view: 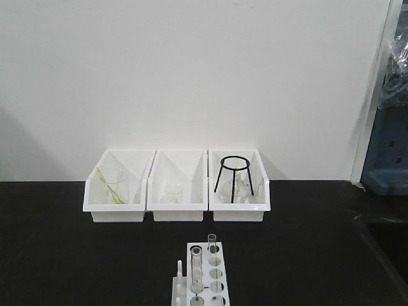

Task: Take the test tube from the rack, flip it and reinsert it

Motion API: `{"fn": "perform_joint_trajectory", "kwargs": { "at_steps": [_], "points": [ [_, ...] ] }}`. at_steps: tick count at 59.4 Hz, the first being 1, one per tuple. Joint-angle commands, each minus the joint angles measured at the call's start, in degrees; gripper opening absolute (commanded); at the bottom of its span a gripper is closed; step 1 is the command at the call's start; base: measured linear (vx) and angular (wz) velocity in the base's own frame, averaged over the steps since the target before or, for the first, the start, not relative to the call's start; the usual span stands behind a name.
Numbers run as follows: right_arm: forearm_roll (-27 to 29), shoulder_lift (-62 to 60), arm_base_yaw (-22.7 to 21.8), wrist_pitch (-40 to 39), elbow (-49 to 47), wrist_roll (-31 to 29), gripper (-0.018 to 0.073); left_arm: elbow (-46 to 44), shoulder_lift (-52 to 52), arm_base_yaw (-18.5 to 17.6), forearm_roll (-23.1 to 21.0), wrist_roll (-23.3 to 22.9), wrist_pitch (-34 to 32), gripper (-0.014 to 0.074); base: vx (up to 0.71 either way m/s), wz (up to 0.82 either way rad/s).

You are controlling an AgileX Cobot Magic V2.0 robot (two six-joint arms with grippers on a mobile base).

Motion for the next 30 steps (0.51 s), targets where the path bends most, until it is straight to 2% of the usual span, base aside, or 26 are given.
{"fn": "perform_joint_trajectory", "kwargs": {
  "at_steps": [1,16,22,30],
  "points": [
    [-0.24,-0.79,-0.39,-4.85,0.12,-0.68,-0.0010,-0.34,-0.38,-0.01,0.00,-0.13,-4.66,-0.0006,0.00,0.00],
    [-0.24,-0.79,-0.39,-5.18,0.12,-0.68,-0.0010,-0.34,-0.38,-0.01,0.00,-0.13,-4.66,-0.0006,0.00,0.00],
    [0.14,-0.79,-0.30,-12.12,-0.73,0.24,-0.0010,-0.34,-0.38,-0.01,0.00,-0.13,-4.66,-0.0006,0.00,0.00],
    [0.02,0.00,-0.17,-11.02,-8.40,0.75,-0.0010,-0.34,-0.38,-0.01,0.00,-0.13,-4.66,-0.0006,0.00,0.00]
  ]
}}
